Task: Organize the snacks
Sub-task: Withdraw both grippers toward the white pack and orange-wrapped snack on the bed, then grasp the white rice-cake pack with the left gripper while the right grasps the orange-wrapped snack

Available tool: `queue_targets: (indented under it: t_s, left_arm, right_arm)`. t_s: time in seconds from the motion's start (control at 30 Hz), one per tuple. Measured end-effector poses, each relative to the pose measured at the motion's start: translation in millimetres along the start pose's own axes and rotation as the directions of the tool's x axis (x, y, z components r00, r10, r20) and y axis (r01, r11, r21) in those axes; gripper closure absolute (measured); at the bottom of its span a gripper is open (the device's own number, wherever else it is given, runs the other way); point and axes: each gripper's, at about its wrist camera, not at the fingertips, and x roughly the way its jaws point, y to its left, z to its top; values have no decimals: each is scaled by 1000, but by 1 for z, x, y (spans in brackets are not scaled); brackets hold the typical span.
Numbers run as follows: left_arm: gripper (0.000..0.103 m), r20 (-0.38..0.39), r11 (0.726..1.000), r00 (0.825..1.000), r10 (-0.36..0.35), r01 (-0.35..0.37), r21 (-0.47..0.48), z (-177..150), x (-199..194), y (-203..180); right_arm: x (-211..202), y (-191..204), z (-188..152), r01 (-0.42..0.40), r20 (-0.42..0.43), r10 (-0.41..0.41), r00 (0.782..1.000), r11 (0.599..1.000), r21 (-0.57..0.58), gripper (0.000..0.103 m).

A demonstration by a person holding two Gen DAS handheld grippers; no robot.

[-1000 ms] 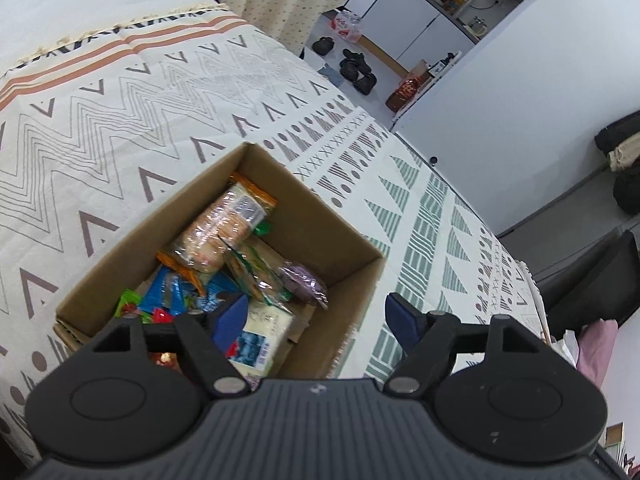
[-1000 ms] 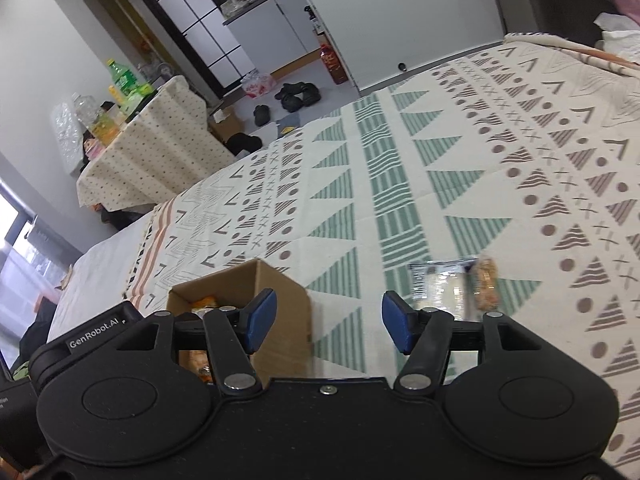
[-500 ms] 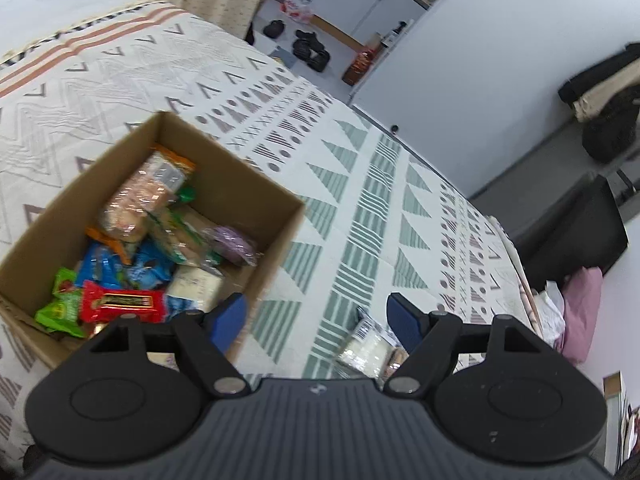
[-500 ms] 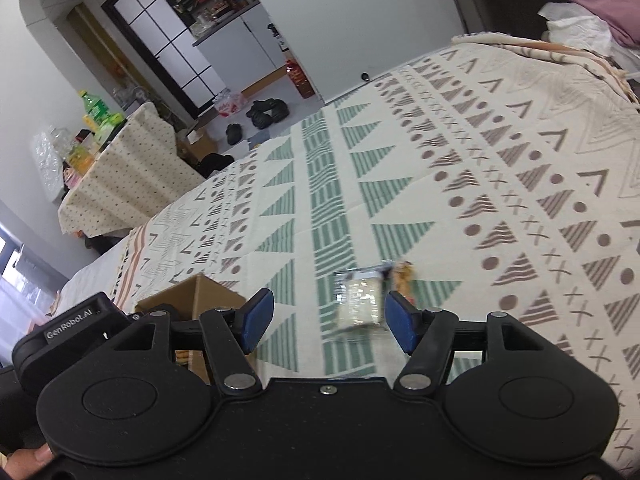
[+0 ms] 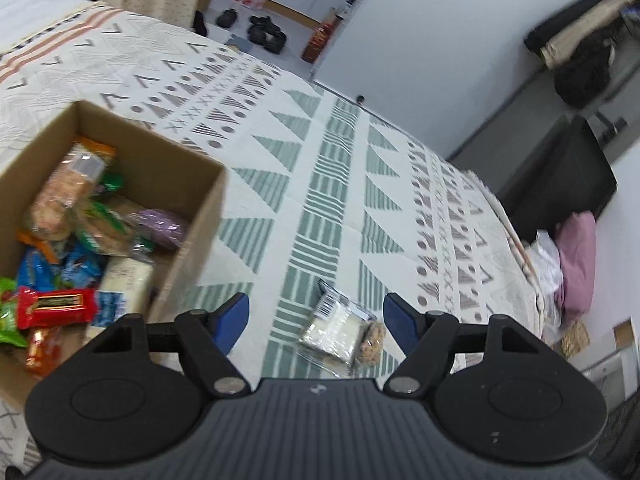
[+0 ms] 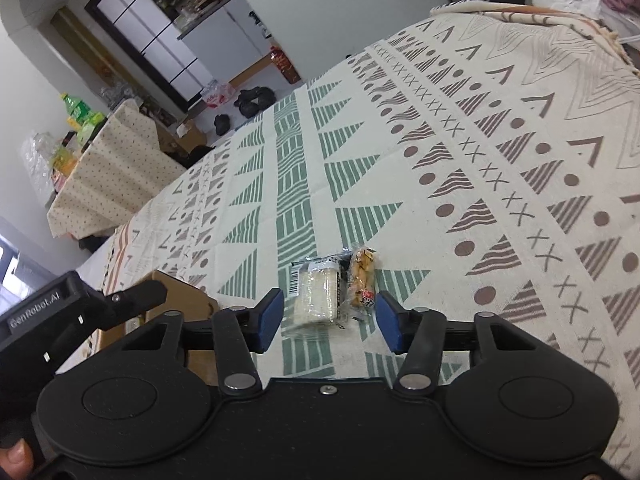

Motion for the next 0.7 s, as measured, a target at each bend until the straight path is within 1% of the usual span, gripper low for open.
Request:
queue_targets:
  t_s: [0.1,0.23,0.4,0.53,0.6,0.67,0.7]
  left_arm:
    - [30,-18,1000,1000,-6,7,30,-3,10,-7]
    - [30,-39,998,999,11,-8,65,-5,27,-13]
    - [30,-67,998,997,39,-35,58,-7,49,-12]
    - [30,-79,996,995,61,-56,63,-8,62,-14]
    - [30,-80,995,994,74,-68,69,-9,68,-15]
    - [30,-87,994,992,88,-82,73,-9,75,-16]
    - [30,-92,994,992,92,-85,72,-9,78,-16]
  right_arm:
    - [10,-5,2,-11,-14,11,1000,1000,-5,54]
    - [23,-18,4,-29,-21,30,999,999,20,56]
    - [45,-31,2,-50,-46,53,998,997,54,56]
    - [62,-35,3,-55,-68,59,996,997,58,57]
    - [71,-36,4,-61,-82,66,994,996,58,61]
    - [80,-37,3,-75,-113,82,990,995,61,75]
    - [82,-37,2,-76,-123,83,989,995,57,76]
